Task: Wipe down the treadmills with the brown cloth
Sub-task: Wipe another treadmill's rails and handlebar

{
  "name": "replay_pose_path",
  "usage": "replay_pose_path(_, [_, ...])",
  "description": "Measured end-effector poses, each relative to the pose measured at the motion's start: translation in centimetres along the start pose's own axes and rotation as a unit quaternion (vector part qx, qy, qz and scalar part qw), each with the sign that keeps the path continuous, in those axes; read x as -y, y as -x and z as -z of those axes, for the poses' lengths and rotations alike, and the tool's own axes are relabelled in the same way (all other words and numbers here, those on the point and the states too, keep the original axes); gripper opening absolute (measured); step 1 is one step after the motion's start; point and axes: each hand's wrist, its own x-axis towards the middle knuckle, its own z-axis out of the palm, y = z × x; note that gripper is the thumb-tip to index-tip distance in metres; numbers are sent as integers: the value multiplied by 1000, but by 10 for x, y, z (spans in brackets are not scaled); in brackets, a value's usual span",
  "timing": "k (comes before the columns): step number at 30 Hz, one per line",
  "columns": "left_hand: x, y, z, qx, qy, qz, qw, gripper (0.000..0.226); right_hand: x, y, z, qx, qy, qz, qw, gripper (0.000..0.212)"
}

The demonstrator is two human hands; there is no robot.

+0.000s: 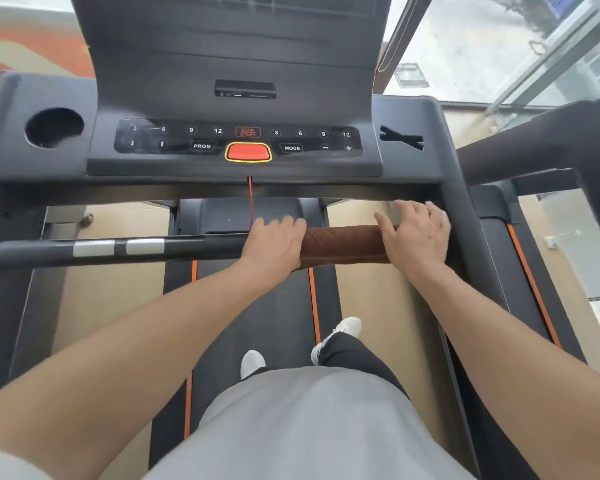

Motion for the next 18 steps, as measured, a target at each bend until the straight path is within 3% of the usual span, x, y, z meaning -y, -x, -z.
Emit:
replay_pose_path(2, [2, 4, -2, -9, 2, 5, 1000, 35, -13, 3, 1, 48, 57, -51, 996, 73])
replay_pose_path(5, [5, 13, -6, -13, 3, 15, 1000, 36, -21, 11, 0, 69, 59, -48, 995, 82])
replay_pose_path(9, [0, 19, -2, -5, 19, 41, 999, 46, -4, 19, 4, 33, -86, -36, 995, 50])
replay_pose_path(13, [-7, 27, -5, -41, 57, 64, 995, 49, 19, 40, -3, -41, -237, -30, 970, 13])
replay_pose_path(16, [-1, 33, -8, -68, 79, 56, 993, 51, 30, 56, -11, -88, -315, -73, 942, 16])
replay_pose_path(18, [4, 37, -10, -73, 78, 46, 993, 54, 33, 65, -10, -92, -410, -159, 893, 25])
